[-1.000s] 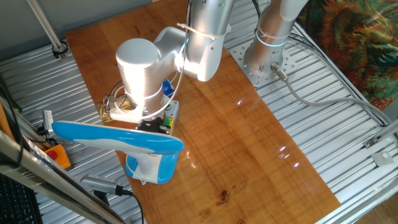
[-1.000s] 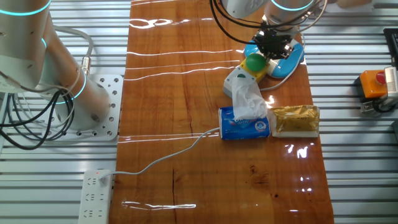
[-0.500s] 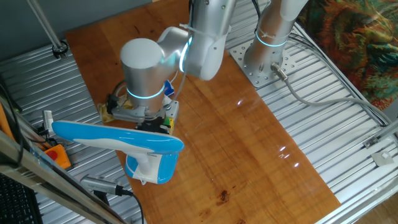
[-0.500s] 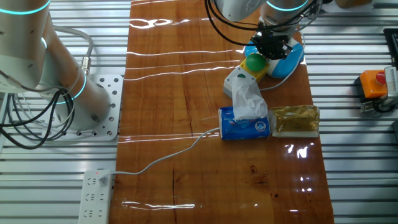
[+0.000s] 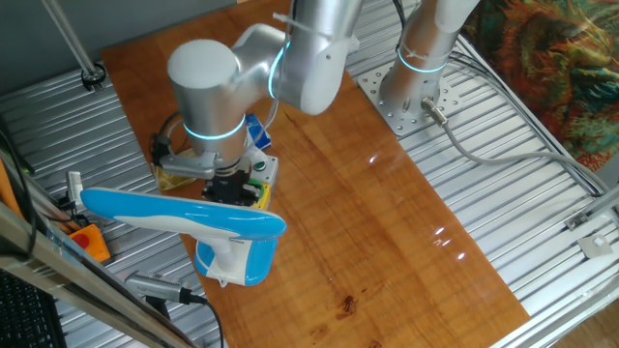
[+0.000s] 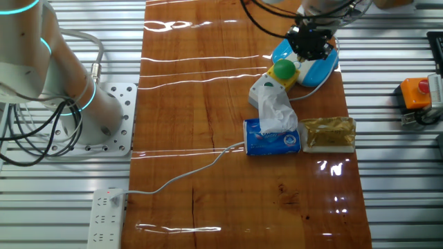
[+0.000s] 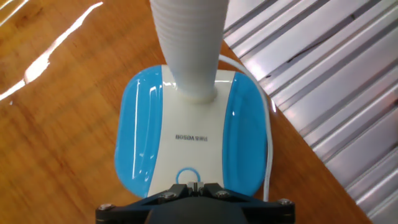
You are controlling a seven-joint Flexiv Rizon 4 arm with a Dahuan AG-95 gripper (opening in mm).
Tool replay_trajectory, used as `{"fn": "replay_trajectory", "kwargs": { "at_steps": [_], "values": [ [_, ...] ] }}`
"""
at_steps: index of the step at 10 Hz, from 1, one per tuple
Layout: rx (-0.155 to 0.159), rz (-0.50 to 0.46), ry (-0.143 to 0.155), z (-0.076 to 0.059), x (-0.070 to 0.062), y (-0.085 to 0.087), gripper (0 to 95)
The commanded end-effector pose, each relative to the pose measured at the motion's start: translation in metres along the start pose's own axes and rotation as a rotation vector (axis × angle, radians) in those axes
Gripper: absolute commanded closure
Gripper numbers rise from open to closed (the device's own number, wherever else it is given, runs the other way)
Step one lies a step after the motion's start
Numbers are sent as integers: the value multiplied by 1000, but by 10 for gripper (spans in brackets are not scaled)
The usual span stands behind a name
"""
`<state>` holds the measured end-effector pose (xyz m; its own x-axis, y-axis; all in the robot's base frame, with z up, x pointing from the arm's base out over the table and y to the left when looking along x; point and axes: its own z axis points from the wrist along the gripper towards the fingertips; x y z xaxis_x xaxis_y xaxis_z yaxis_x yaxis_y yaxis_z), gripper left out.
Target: Turn off the desk lamp by pressing the button
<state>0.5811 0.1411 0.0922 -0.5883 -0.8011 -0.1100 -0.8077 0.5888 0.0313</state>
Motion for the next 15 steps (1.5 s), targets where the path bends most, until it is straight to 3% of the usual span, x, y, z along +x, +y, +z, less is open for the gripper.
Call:
{"fn": "replay_trajectory", "kwargs": {
  "at_steps": [1,3,5,6,7,10,13,15],
  "values": [
    [-21,6,13,-20,12,-5,950],
    [-26,6,29,-37,28,-10,950],
    [0,54,65,-60,57,-15,950],
    [25,127,91,-67,66,-15,950],
    [46,312,106,-77,77,-15,950],
    [63,640,99,-90,88,-17,950],
    [74,733,90,-97,88,-21,950],
    [67,756,66,-97,89,-21,950]
  ]
}}
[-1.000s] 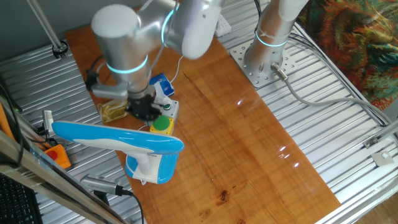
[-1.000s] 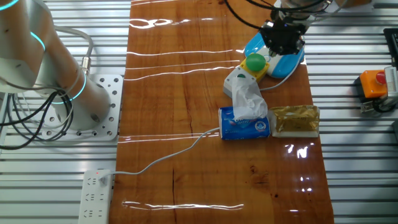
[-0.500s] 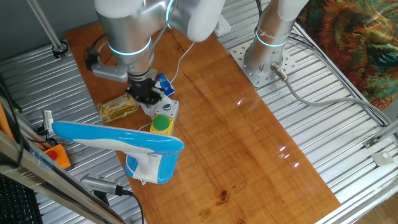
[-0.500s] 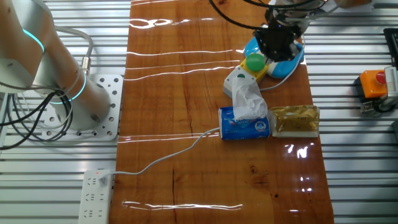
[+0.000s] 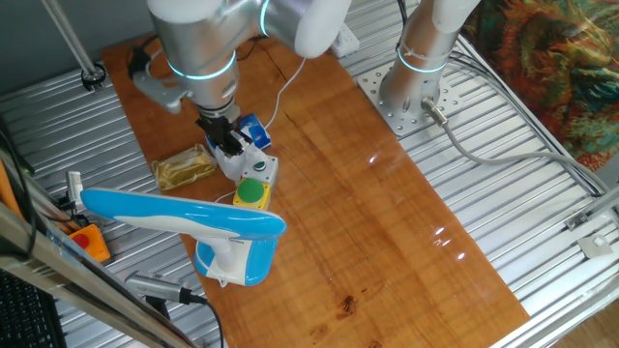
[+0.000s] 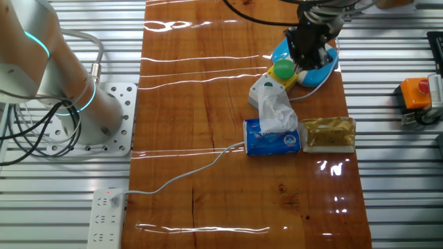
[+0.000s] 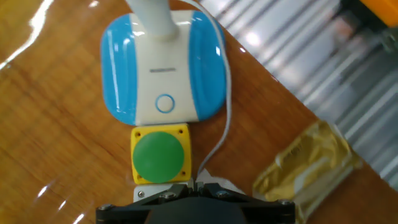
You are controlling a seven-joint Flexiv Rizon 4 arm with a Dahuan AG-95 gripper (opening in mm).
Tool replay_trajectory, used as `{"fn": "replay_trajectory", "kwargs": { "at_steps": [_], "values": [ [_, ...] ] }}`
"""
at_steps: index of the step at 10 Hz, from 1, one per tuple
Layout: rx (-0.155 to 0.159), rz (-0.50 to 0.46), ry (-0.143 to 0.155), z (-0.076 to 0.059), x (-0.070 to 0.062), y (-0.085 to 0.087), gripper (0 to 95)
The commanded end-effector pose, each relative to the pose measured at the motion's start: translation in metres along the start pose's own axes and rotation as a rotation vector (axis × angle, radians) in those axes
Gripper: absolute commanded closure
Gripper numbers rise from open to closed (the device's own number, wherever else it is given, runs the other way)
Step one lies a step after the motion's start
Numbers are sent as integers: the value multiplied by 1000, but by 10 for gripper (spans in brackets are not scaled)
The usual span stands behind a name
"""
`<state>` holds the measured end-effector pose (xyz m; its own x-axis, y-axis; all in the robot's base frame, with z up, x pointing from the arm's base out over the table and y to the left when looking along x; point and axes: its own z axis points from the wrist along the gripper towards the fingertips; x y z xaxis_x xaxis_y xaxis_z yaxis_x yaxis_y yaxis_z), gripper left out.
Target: Turn off the desk lamp by pressing the button
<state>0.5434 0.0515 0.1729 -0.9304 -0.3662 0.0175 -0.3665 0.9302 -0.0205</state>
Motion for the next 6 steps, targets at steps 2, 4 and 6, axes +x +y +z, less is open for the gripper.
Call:
{"fn": "replay_trajectory", "kwargs": {
  "at_steps": [2,4,6],
  "values": [
    [-33,188,-42,-6,3,-4,950],
    [-33,175,-46,-6,2,-4,950],
    [-37,170,-46,-6,1,-4,950]
  ]
}}
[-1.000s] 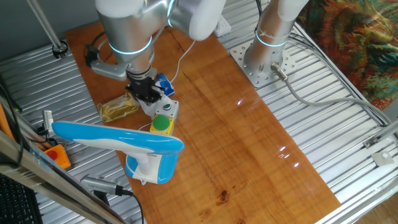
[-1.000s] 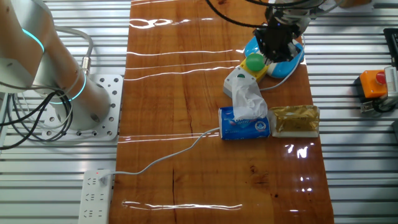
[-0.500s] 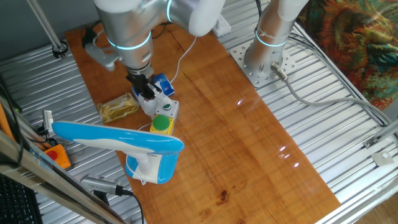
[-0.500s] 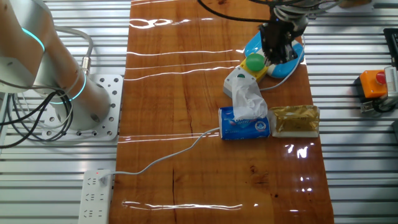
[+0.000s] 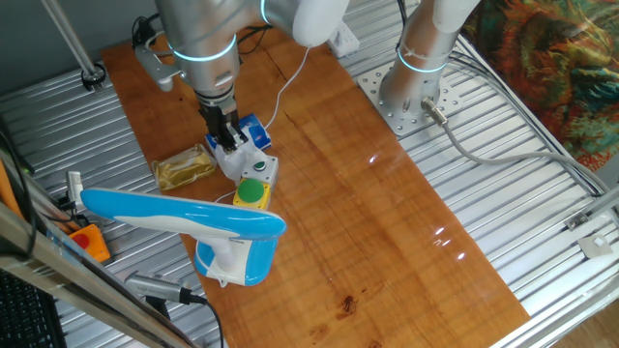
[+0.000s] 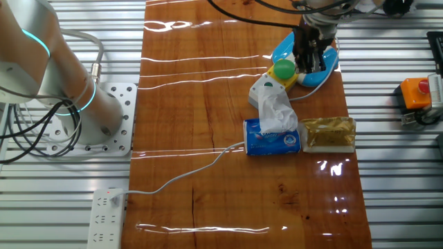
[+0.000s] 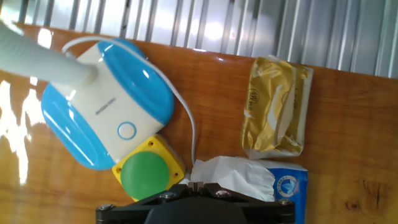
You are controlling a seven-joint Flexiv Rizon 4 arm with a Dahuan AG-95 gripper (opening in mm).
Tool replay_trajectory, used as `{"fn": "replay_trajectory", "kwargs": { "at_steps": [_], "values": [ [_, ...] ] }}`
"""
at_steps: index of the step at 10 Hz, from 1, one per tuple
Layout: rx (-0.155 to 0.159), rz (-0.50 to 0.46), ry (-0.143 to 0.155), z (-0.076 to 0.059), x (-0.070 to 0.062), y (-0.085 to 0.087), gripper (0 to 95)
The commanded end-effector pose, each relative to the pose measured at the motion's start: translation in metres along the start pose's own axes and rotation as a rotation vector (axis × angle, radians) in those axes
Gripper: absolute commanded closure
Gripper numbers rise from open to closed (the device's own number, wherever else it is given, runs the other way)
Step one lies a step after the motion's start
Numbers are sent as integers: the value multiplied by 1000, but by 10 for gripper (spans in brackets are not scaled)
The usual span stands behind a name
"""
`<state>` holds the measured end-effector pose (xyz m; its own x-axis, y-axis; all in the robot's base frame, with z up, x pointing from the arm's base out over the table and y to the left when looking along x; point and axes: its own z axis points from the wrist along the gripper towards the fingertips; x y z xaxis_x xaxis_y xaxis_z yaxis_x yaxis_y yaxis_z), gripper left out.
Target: Turn off the desk lamp by pressing the button
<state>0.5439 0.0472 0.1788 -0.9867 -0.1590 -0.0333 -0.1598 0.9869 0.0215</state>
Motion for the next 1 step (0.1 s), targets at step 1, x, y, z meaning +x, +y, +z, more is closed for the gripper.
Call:
{"fn": "replay_trajectory", "kwargs": {
  "at_steps": [1],
  "values": [
    [3,-49,7,0,0,0,950]
  ]
}}
